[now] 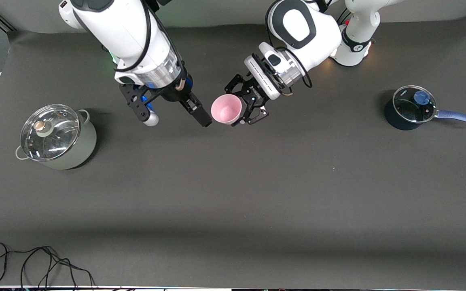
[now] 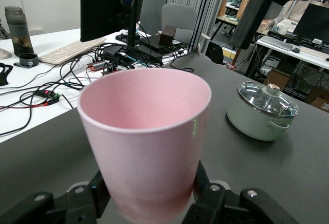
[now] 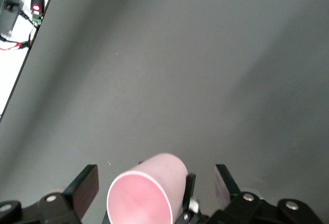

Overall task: Transfer pink cup from left to right arm
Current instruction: 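Reach the right gripper to the cup and close on its rim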

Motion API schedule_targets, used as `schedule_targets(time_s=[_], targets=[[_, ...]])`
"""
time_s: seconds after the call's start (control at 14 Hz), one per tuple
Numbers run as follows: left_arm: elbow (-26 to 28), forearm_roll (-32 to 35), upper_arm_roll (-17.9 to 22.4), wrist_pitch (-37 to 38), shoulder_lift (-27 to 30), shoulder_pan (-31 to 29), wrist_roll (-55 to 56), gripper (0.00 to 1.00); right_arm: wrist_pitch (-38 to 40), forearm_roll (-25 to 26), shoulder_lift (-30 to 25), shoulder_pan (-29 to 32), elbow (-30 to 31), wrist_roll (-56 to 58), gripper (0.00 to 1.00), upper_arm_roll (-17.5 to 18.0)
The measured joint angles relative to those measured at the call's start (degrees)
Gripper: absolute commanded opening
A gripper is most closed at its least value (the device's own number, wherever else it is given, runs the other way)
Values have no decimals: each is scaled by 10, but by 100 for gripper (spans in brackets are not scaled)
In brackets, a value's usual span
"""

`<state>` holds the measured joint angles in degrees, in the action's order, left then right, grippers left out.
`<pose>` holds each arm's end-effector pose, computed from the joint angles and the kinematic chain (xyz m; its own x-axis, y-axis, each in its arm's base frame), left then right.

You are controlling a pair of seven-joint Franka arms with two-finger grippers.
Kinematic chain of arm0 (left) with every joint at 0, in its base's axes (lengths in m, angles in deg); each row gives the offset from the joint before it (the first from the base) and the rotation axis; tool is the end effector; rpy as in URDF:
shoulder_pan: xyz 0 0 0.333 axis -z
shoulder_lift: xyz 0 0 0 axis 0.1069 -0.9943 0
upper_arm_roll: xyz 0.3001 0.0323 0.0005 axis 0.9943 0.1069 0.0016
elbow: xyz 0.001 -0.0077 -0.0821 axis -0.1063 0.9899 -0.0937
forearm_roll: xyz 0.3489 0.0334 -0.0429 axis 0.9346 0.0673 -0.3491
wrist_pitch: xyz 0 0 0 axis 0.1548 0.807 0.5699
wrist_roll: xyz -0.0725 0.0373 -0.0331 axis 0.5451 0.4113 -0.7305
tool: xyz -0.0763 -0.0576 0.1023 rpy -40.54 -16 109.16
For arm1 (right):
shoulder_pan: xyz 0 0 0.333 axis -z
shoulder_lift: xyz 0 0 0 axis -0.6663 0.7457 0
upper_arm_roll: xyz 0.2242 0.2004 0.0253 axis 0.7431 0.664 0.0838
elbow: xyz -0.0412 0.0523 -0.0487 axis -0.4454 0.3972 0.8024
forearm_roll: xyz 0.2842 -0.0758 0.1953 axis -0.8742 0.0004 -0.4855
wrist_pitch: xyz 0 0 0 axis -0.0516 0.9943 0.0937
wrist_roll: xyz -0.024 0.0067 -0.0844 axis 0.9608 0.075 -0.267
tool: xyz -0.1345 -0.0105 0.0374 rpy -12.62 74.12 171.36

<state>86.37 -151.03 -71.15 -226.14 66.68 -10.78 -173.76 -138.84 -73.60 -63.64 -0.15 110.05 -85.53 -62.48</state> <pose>0.4268 -0.3994 0.4386 0.4053 -0.2697 0.8735 -0.8010 -0.5653 0.1971 0.4998 0.3863 0.5732 0.5977 -0.7847 -0.1643 -0.8010 -0.5758 -0.1641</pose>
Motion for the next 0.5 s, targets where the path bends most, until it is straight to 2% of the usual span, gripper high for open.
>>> schedule_targets(time_s=[0.5], targets=[[0, 0, 0, 0, 0, 0, 4, 33, 10, -36, 9, -10, 4, -2, 100, 6]])
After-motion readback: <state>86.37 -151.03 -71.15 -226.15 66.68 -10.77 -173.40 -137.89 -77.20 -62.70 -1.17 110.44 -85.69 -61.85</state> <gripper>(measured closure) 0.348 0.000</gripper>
